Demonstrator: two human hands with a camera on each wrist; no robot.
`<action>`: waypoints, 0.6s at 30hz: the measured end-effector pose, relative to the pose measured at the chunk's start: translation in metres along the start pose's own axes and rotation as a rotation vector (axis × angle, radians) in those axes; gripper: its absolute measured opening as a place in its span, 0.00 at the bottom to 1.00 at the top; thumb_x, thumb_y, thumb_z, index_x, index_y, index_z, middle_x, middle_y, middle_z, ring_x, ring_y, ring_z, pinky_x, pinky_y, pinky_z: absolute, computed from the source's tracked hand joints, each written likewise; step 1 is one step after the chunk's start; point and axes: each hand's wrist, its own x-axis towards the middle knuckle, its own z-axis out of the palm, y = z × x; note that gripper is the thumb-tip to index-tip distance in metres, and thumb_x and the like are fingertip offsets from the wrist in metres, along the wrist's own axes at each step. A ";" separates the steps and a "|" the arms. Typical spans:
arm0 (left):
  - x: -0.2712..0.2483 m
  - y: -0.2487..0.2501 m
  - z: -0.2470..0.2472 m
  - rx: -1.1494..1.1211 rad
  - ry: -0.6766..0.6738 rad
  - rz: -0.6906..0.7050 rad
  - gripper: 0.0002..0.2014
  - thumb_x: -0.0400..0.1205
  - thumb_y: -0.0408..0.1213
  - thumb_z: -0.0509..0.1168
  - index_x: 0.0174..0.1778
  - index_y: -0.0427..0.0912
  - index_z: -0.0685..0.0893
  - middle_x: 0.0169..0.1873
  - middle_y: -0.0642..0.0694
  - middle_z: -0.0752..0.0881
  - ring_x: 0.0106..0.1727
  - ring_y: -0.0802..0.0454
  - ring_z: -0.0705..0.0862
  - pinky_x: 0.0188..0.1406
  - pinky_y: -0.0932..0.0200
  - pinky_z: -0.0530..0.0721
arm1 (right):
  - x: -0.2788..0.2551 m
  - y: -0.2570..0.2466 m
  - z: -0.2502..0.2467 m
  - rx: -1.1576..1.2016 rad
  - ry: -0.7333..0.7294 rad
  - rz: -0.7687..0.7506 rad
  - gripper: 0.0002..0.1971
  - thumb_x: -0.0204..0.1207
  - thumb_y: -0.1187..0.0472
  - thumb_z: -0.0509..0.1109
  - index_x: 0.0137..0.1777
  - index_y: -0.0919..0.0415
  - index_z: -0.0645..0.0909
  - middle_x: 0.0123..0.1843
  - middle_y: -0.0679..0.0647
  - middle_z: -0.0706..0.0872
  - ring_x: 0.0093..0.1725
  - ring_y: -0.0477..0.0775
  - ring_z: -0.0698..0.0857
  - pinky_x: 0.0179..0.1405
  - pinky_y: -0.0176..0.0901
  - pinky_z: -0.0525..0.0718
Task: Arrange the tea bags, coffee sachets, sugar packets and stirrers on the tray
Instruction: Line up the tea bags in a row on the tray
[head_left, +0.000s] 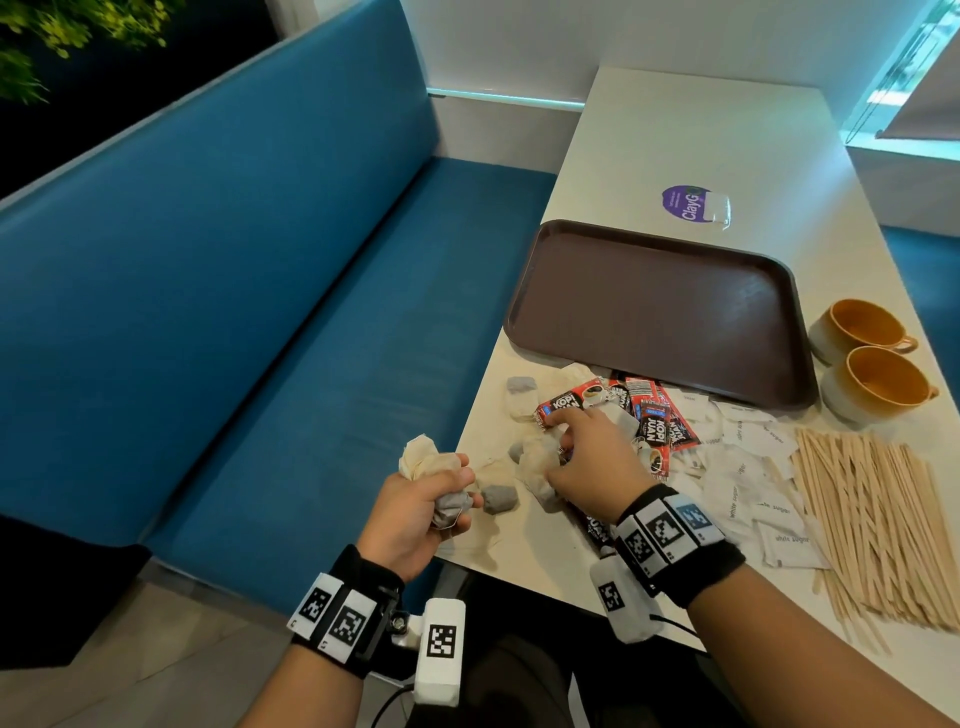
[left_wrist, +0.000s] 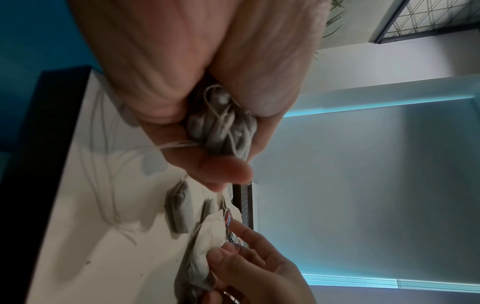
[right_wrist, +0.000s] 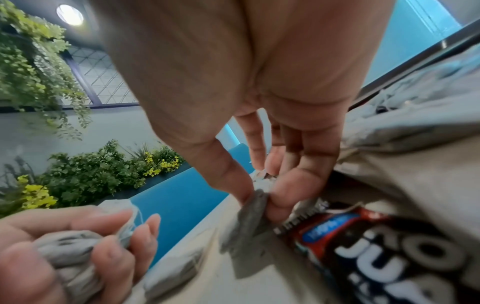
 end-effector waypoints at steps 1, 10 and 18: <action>0.000 0.000 0.000 0.000 -0.004 0.001 0.10 0.79 0.26 0.72 0.56 0.34 0.85 0.36 0.41 0.86 0.34 0.47 0.88 0.24 0.60 0.82 | 0.002 -0.001 0.000 -0.033 -0.019 0.000 0.30 0.71 0.66 0.72 0.76 0.53 0.76 0.66 0.54 0.76 0.59 0.54 0.82 0.57 0.39 0.79; -0.001 0.001 0.000 -0.014 -0.015 0.002 0.09 0.80 0.25 0.71 0.55 0.34 0.84 0.36 0.40 0.85 0.34 0.46 0.87 0.23 0.59 0.83 | -0.002 -0.008 0.001 0.025 0.032 -0.009 0.09 0.69 0.66 0.69 0.44 0.51 0.82 0.51 0.50 0.80 0.39 0.47 0.82 0.27 0.31 0.77; -0.006 0.002 0.003 -0.025 -0.062 0.059 0.09 0.80 0.29 0.73 0.55 0.35 0.85 0.40 0.39 0.81 0.36 0.47 0.82 0.27 0.57 0.82 | -0.016 -0.002 0.000 0.378 0.083 -0.063 0.14 0.67 0.71 0.73 0.48 0.54 0.82 0.40 0.52 0.87 0.35 0.43 0.82 0.34 0.38 0.84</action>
